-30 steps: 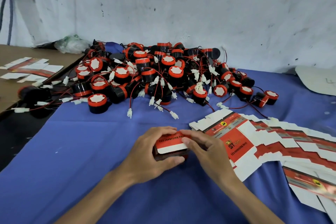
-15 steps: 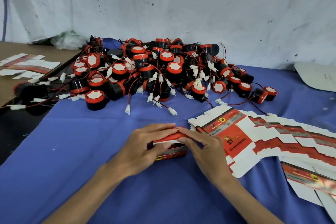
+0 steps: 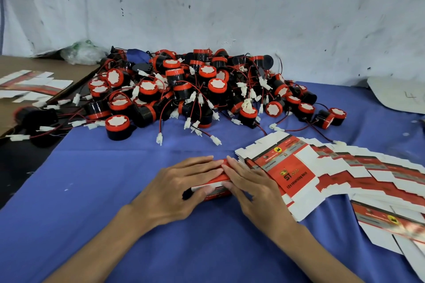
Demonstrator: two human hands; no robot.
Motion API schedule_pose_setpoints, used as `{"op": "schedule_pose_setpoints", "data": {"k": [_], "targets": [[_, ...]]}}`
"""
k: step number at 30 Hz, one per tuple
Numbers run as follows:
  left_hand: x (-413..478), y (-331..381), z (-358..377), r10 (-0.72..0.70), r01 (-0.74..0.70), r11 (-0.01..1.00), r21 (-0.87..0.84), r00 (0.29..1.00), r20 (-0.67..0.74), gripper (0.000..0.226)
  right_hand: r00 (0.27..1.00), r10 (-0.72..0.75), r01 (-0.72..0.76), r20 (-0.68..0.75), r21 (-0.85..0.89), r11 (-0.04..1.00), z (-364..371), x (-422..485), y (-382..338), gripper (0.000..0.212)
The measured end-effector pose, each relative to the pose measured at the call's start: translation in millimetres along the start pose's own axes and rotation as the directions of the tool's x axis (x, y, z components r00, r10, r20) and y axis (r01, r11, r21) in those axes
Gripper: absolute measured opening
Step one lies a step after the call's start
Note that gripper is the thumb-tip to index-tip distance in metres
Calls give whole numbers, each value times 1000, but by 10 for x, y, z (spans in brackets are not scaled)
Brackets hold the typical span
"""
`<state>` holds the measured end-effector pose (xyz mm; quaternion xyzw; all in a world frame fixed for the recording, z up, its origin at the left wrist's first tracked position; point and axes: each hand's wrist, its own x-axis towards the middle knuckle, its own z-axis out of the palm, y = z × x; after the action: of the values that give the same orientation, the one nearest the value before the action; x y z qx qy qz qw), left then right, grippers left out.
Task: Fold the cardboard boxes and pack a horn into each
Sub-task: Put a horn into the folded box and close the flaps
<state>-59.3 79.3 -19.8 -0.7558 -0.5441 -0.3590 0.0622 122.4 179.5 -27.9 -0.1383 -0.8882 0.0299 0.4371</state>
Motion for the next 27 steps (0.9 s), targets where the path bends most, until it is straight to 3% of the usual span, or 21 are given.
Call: {"op": "schedule_pose_setpoints", "data": {"k": [5,14,17,19,20,22,24,27], "targets": [[3,3,25,9,-9,1000,27,1000,-13,35,997,11,-9,76,-27,1000,-24,-24,-15,36],[38,34,44,-14,11,998,-63,999,-44,33,998,-52,54,22,-79,995,-9,-10,-35,26],[25,44,30,-19,20,999,-25,999,29,38,978,205,-195,-30,204,959,7,14,-46,32],[6,57,50,-1,-1,1000,14,994,109,43,896,443,-416,40,429,802,-14,39,-48,32],[2,63,60,1,-3,1000,15,991,134,44,864,495,-475,89,469,745,-20,44,-34,31],[8,65,58,-13,14,1000,-8,990,142,44,884,454,-453,108,431,780,-38,37,-21,30],[25,41,44,-15,15,1000,-4,992,125,44,946,310,-324,95,324,889,-44,13,-23,35],[37,31,51,29,-34,998,48,995,92,46,982,132,-151,137,135,979,-68,-32,3,39]]}}
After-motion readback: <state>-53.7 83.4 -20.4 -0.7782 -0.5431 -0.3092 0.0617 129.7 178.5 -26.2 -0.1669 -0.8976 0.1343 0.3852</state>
